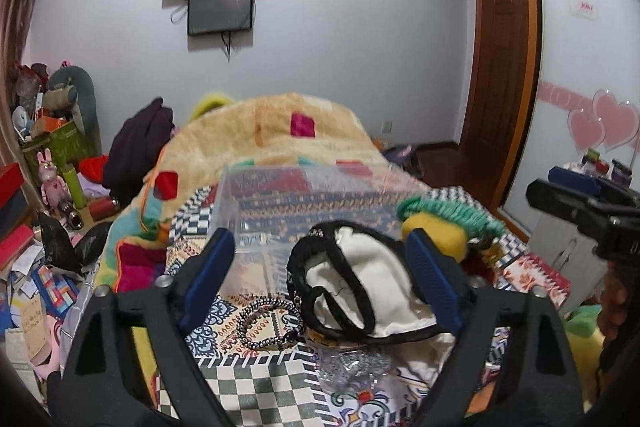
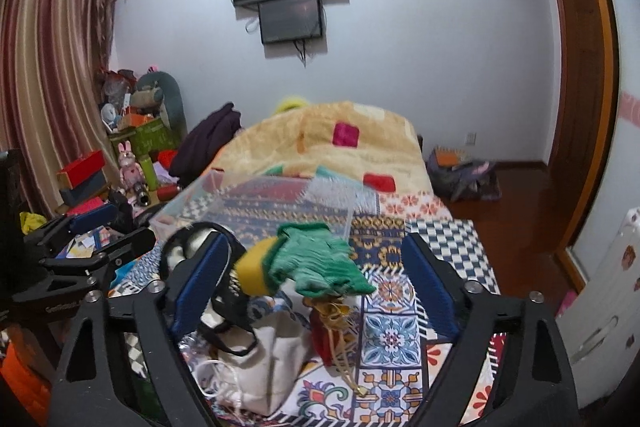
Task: Organize soft objects
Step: 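Grasp the black-and-white cloth bag with the left tool while the right tool grasps the green knitted glove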
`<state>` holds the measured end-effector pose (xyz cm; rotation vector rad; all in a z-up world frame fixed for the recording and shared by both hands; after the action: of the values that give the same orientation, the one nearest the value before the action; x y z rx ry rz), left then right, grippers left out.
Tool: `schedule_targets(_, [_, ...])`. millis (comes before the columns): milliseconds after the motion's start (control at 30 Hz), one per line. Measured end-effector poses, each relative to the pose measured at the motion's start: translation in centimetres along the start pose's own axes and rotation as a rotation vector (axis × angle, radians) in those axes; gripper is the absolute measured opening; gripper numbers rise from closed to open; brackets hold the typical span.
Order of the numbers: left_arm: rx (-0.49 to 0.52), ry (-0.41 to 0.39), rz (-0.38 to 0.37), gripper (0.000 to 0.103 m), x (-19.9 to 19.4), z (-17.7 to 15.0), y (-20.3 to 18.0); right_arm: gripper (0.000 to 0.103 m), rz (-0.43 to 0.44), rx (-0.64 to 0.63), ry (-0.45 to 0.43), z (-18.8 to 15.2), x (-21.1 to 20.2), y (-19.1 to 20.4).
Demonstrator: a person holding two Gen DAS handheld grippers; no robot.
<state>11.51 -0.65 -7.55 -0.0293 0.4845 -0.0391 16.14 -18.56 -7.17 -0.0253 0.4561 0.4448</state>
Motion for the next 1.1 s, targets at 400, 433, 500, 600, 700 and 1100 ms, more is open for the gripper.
schedule_targets(400, [-0.043,0.121,0.003,0.071,5.1,-3.1,2.1,0.067,0.041,0.100,0.160,-2.1,4.0,-2.3])
schedule_targets(433, [-0.048,0.132,-0.004,0.071,5.4,-3.4,2.2,0.067,0.050,0.105,0.169,-2.1,4.4,-2.4])
schedule_targets(500, [-0.057,0.149,-0.021,0.071,5.8,-3.8,2.2,0.067,0.067,0.114,0.187,-2.2,4.9,-2.3])
schedule_targets(600, [-0.063,0.165,-0.036,0.069,6.0,-4.2,2.2,0.067,0.087,0.123,0.214,-2.3,5.6,-2.4])
schedule_targets(700, [-0.068,0.183,-0.059,0.060,6.5,-4.4,2.2,0.067,0.108,0.128,0.234,-2.7,6.1,-2.3])
schedule_targets(1100, [-0.085,0.189,-0.125,0.019,6.1,-4.6,1.8,0.023,0.172,0.106,0.242,-2.8,6.5,-1.3])
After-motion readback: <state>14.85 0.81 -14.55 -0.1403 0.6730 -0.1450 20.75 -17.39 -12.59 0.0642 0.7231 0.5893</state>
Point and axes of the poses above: each gripper's, at about its wrist camera, not at the fingertips, and x roughly the way its jaws point, y to its left, z to its top, the point moved 6 cm from there along x, roughly the way its jaws point, and after that the axes turned 1 degree about -z, right-handed, at the moved point
